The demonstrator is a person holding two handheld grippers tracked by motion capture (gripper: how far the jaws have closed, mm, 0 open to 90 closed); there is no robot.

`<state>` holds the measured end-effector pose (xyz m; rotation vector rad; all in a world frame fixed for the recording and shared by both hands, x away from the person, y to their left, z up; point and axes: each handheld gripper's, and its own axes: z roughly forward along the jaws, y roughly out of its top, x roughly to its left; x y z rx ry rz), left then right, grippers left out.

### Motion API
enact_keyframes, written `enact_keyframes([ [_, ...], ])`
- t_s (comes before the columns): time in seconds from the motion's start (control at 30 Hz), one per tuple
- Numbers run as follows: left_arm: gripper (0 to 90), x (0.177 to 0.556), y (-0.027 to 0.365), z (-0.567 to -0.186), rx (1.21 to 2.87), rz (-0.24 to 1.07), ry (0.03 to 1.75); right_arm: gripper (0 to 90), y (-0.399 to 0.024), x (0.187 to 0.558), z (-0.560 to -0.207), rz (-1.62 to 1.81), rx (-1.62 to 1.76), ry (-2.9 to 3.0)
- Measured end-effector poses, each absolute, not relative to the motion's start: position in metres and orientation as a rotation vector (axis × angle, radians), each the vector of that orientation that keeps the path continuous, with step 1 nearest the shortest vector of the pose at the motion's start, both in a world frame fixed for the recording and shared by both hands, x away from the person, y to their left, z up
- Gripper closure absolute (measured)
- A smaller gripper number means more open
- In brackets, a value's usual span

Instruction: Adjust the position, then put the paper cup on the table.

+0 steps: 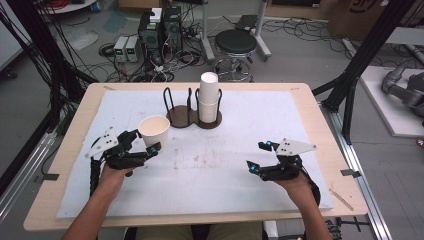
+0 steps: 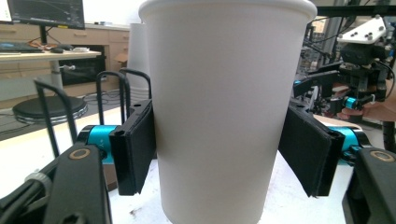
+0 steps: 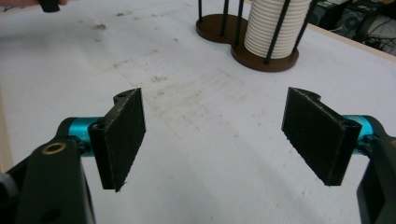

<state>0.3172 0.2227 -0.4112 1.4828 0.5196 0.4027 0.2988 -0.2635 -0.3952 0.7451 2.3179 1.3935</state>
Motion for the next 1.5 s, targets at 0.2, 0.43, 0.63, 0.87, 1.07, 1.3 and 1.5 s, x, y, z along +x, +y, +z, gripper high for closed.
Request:
enact_keyframes([
  [0.2,30.0,0.317,0.229,-0.415,1.471,0.402,0.555,22.2,-0.273,0.295,-0.403,1.371,0.791,2.299],
  [0.43,29.6,0.318,0.233,-0.42,1.454,0.408,0.586,22.2,-0.284,0.294,-0.402,1.387,0.839,2.248],
  [0.63,29.4,0.315,0.236,-0.419,1.45,0.421,0.593,22.2,-0.289,0.293,-0.401,1.407,0.876,2.223],
  [0.87,29.3,0.314,0.236,-0.418,1.445,0.425,0.593,22.2,-0.294,0.292,-0.4,1.414,0.876,2.193],
  [1.07,29.4,0.314,0.237,-0.418,1.447,0.424,0.587,22.2,-0.294,0.292,-0.4,1.422,0.891,2.189],
  [1.3,29.4,0.318,0.241,-0.42,1.446,0.439,0.599,22.2,-0.293,0.291,-0.401,1.424,0.884,2.195],
  [1.5,29.4,0.321,0.248,-0.423,1.468,0.474,0.627,22.2,-0.294,0.291,-0.401,1.421,0.887,2.196],
])
